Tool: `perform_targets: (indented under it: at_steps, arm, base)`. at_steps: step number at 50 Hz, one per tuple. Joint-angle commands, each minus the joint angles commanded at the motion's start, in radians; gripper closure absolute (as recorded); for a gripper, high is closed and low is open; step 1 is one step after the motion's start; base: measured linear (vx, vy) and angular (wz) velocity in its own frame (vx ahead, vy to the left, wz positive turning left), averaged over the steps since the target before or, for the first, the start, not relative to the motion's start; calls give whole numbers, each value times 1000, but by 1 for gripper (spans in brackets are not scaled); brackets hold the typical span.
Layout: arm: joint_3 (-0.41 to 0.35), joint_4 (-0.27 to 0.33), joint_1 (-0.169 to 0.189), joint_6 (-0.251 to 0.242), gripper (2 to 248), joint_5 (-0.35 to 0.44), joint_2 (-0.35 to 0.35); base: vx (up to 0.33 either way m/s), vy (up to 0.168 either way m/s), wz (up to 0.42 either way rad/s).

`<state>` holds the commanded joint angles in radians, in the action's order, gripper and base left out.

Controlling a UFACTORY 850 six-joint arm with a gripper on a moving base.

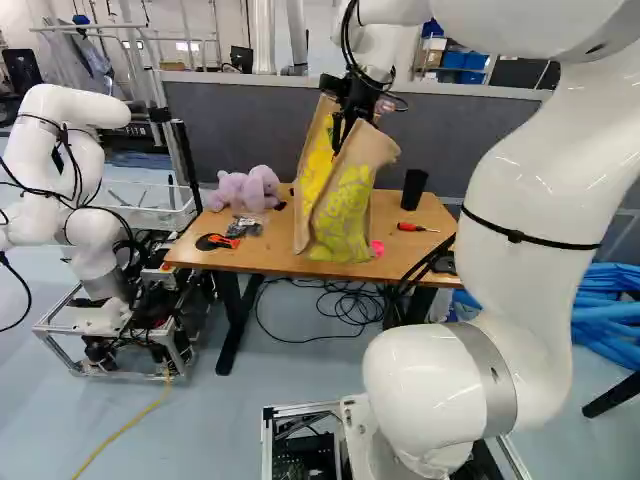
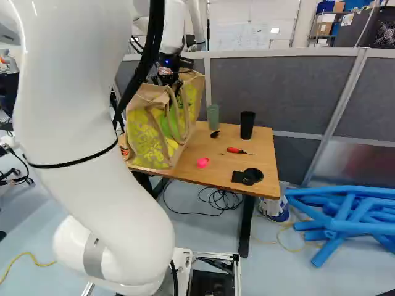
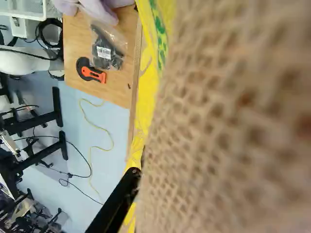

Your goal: Pick up the bag on the ground and place it on the table

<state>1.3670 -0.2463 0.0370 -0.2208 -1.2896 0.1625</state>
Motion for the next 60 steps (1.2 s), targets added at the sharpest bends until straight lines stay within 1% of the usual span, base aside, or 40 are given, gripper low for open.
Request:
perform_targets:
  at_steps: [12,32,44,60]
  arm:
    - [-5,0,0,0,228,9,34]
    - [-9,0,0,0,228,84,94]
    - [-9,0,0,0,228,149,131]
    - [-2,0,0,0,228,256,182]
  base:
    - [0,0,0]
    - [0,0,0]
    - [0,0,0]
    - [0,0,0]
